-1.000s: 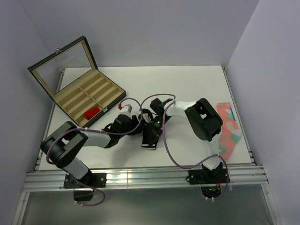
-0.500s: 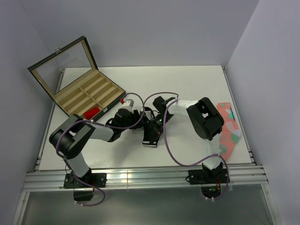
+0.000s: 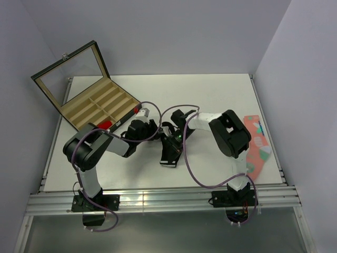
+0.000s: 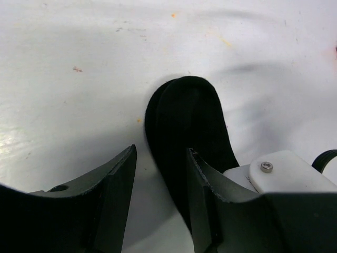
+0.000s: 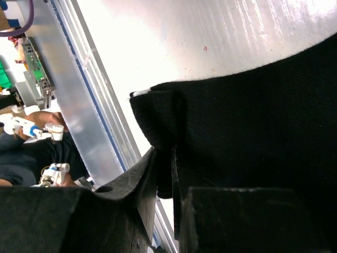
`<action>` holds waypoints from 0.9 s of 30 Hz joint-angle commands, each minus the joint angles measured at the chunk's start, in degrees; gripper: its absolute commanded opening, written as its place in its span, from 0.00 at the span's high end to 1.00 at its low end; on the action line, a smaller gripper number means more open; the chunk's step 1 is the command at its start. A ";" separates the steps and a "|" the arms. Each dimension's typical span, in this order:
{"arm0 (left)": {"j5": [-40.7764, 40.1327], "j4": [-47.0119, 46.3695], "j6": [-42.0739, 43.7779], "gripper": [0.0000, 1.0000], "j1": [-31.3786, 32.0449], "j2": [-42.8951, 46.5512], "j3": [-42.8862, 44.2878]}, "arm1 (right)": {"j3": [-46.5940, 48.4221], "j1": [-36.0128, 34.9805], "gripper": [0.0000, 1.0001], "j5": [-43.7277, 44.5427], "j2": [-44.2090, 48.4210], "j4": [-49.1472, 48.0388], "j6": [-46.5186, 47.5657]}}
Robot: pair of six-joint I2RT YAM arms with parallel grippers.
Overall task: Roll the socks
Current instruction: Roll the sock at the center of the board.
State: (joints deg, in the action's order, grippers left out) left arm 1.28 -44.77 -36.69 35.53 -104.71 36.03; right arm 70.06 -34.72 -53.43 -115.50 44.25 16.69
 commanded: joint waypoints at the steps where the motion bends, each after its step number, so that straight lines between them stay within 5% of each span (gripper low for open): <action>1: 3.99 -0.22 1.70 0.51 -0.02 -3.48 0.70 | -0.37 -0.17 0.81 -0.45 0.98 1.19 1.07; 10: 7.07 -3.30 -0.05 0.58 -0.46 -6.30 1.50 | -0.28 -0.09 0.81 -0.71 0.72 1.37 1.50; 20: 6.55 -8.30 -5.58 1.00 -0.99 -7.98 -0.08 | -0.28 0.27 0.81 -0.45 0.63 1.45 1.68; 27: -1.01 -10.25 -9.81 1.00 -3.97 -0.69 -9.56 | -0.10 0.53 0.81 -0.45 0.19 3.12 2.65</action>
State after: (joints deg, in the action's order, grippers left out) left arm 5.39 -57.69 -44.69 32.91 -108.49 30.41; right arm 70.06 -34.35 -53.45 -115.50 45.12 17.87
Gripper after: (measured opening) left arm 0.021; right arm 0.195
